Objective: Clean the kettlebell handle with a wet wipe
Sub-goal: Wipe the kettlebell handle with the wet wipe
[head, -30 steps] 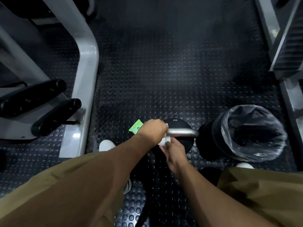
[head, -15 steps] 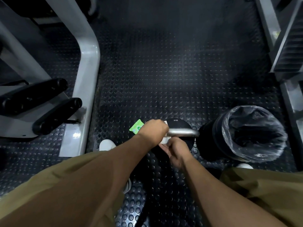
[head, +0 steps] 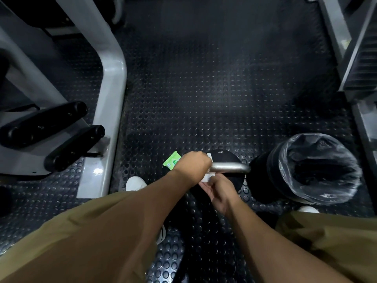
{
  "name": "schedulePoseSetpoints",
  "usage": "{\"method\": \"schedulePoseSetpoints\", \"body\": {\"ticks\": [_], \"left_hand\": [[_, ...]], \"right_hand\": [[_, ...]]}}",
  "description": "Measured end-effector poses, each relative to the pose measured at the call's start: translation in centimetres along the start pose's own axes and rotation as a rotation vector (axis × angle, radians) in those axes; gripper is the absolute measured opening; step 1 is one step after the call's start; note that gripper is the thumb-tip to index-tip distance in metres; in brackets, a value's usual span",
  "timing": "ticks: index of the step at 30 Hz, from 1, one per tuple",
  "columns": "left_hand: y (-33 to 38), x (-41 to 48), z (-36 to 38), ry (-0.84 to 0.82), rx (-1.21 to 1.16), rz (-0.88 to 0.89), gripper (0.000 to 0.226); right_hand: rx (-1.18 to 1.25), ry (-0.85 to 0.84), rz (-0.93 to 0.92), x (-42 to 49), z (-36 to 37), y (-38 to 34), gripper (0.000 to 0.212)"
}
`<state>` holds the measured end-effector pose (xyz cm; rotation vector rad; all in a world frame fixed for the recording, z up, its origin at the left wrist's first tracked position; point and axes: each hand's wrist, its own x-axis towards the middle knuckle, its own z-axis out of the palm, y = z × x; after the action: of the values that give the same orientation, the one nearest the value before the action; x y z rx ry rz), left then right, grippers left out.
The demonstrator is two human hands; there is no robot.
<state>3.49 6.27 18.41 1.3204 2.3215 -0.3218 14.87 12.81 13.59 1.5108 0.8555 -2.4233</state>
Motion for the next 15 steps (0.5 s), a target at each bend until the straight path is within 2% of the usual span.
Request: {"method": "schedulePoseSetpoints", "body": {"ticks": [3, 9, 12, 15], "left_hand": [[0.1, -0.1, -0.2, -0.007, -0.002, -0.001, 0.034], [0.0, 0.0, 0.0, 0.008, -0.017, 0.020, 0.021], [-0.1, 0.1, 0.2, 0.018, -0.011, 0.019, 0.020], [-0.2, 0.3, 0.7, 0.033, 0.014, 0.017, 0.022]], "right_hand": [[0.069, -0.002, 0.006, -0.4, -0.4, 0.0, 0.047], [-0.062, -0.160, 0.037, 1.3, 0.2, 0.1, 0.033], [0.003, -0.179, 0.054, 1.3, 0.3, -0.1, 0.032], [0.068, -0.150, 0.014, -0.4, -0.2, -0.4, 0.045]]}}
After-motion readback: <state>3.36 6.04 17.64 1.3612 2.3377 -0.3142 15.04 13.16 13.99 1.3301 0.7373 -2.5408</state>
